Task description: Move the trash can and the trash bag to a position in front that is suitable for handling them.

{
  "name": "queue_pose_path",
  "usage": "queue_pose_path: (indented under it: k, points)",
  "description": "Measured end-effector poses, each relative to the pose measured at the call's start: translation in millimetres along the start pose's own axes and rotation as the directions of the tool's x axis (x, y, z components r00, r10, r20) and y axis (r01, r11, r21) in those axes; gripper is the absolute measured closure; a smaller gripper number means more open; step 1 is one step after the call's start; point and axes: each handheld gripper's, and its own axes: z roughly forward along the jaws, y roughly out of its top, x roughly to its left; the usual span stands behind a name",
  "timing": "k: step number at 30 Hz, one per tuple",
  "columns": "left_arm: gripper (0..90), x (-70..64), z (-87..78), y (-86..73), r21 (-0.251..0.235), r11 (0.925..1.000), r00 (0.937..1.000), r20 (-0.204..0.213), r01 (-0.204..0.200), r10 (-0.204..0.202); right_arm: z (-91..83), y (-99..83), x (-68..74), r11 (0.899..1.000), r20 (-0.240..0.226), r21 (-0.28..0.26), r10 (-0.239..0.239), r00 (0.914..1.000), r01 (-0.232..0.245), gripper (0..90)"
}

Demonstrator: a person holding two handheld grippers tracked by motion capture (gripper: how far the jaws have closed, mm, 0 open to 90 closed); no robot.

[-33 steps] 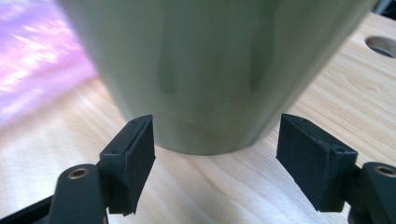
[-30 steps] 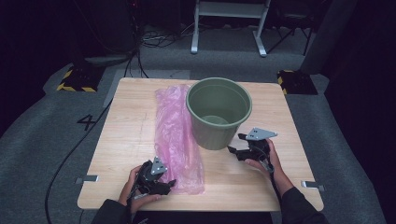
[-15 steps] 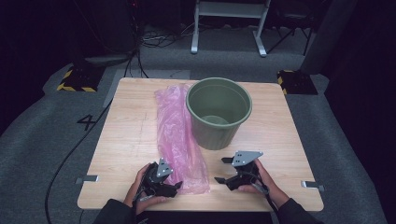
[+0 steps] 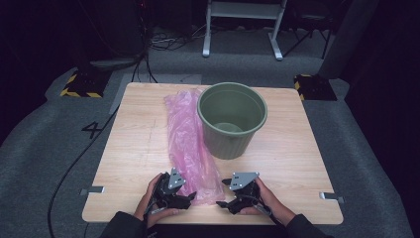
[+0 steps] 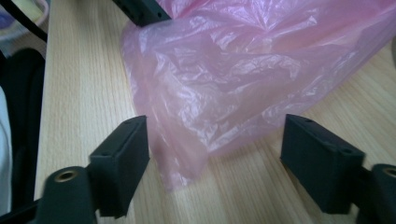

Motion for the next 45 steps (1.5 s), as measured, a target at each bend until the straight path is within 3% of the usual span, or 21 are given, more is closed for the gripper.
queue_pose_path:
  k: [4, 6, 8, 12, 16, 18, 19, 20, 21, 22, 23, 24, 26, 32, 33, 34, 38, 41, 42, 45]
  points:
    - [17.4, -0.2, -0.3, 0.6, 0.006, 1.0000, 1.0000, 0.000, 0.001, -0.001, -2.0, 0.4, -4.3, 1.000, 0.009, -0.018, 0.008, 0.9999, -0.007, 53.0]
    - [17.6, 0.6, -3.4, 3.0, 0.038, 0.9992, 0.9999, -0.010, -0.012, 0.012, -3.9, -0.5, -6.7, 1.000, 0.010, -0.022, 0.005, 0.9999, -0.005, 66.5]
    - [16.7, 2.7, -6.1, 2.7, 0.022, 0.9998, 0.9998, -0.019, -0.005, 0.005, -6.0, -1.5, -8.9, 1.000, 0.025, -0.020, 0.000, 0.9997, 0.001, 77.1]
    - [16.5, 10.5, -14.3, 2.7, -0.019, 0.9996, 0.9998, -0.008, 0.021, -0.021, -10.6, -5.4, -14.5, 1.000, 0.046, -0.015, -0.009, 0.9989, 0.010, 89.6]
    - [16.3, 17.5, -21.7, 2.4, -0.037, 0.9989, 0.9995, 0.005, 0.030, -0.030, -17.0, -11.3, -23.0, 1.000, 0.053, -0.018, 0.013, 0.9985, -0.012, 90.0]
    - [17.2, 18.1, -20.7, 1.6, -0.017, 0.9992, 0.9992, 0.017, 0.036, -0.036, -19.0, -12.6, -22.4, 1.000, 0.034, -0.029, 0.007, 0.9994, -0.006, 85.1]
    - [18.2, 16.6, -18.4, 1.2, -0.007, 0.9997, 0.9995, 0.017, 0.026, -0.025, -19.3, -11.7, -20.3, 0.999, 0.009, -0.044, -0.007, 0.9999, 0.007, 74.6]
    - [18.6, 14.2, -15.9, 0.9, 0.005, 0.9998, 0.9996, 0.021, 0.017, -0.017, -18.7, -9.6, -17.2, 0.999, 0.007, -0.046, -0.018, 0.9998, 0.018, 58.0]
    - [18.5, 12.1, -13.7, 0.9, 0.019, 0.9998, 0.9998, 0.022, 0.000, -0.001, -17.2, -7.1, -14.3, 0.999, 0.011, -0.044, -0.029, 0.9995, 0.029, 48.4]
    - [18.5, 12.1, -13.7, 0.9, 0.019, 0.9998, 0.9998, 0.022, 0.000, -0.001, -17.2, -7.1, -14.3, 0.999, 0.011, -0.044, -0.029, 0.9995, 0.029, 48.4]
    - [18.4, 8.0, -9.9, 1.3, 0.030, 0.9993, 0.9994, 0.025, -0.022, 0.022, -14.9, -3.2, -8.0, 0.998, -0.010, -0.057, -0.041, 0.9991, 0.040, 37.0]
    - [18.2, 6.5, -8.4, 1.3, 0.032, 0.9993, 0.9994, 0.029, -0.021, 0.020, -14.3, -2.2, -6.5, 0.997, -0.013, -0.060, -0.043, 0.9990, 0.042, 32.4]
    - [18.2, 6.3, -6.6, 1.4, 0.035, 0.9990, 0.9990, 0.036, -0.028, 0.026, -13.0, -0.2, -3.4, 0.997, -0.028, -0.073, -0.042, 0.9987, 0.040, 27.0]
    - [17.8, 4.9, -3.5, 2.1, 0.037, 0.9991, 0.9990, 0.042, -0.020, 0.019, -4.8, 4.7, -2.1, 0.997, -0.004, -0.079, -0.012, 0.9999, 0.011, 23.0]
    - [17.8, 4.4, -2.7, 2.6, 0.036, 0.9989, 0.9987, 0.042, -0.029, 0.028, 0.4, 7.1, -1.6, 0.998, 0.021, -0.058, -0.017, 0.9996, 0.018, 34.4]
    - [17.8, 3.8, -2.0, 3.0, 0.036, 0.9987, 0.9985, 0.043, -0.035, 0.034, 2.5, 7.6, -1.8, 0.999, 0.029, -0.047, -0.017, 0.9994, 0.018, 39.0]
    - [17.6, 4.7, -2.2, 2.5, 0.031, 0.9990, 0.9983, 0.050, -0.033, 0.031, 6.3, 7.5, -5.4, 0.999, 0.014, -0.033, -0.014, 0.9998, 0.014, 63.1]
    - [16.9, 5.7, -3.3, 2.8, 0.029, 0.9989, 0.9980, 0.054, -0.036, 0.034, 4.9, 7.5, -6.9, 0.999, 0.017, -0.027, -0.026, 0.9995, 0.027, 71.9]
    - [16.8, 5.7, -4.1, 2.8, 0.027, 0.9991, 0.9978, 0.058, -0.034, 0.032, 4.3, 6.9, -7.5, 0.999, 0.013, -0.027, -0.029, 0.9995, 0.030, 84.1]
    - [16.5, 8.1, -9.3, 3.2, 0.006, 0.9996, 0.9974, 0.067, -0.028, 0.027, 0.4, 4.3, -9.8, 0.999, 0.012, -0.018, -0.031, 0.9994, 0.031, 89.7]
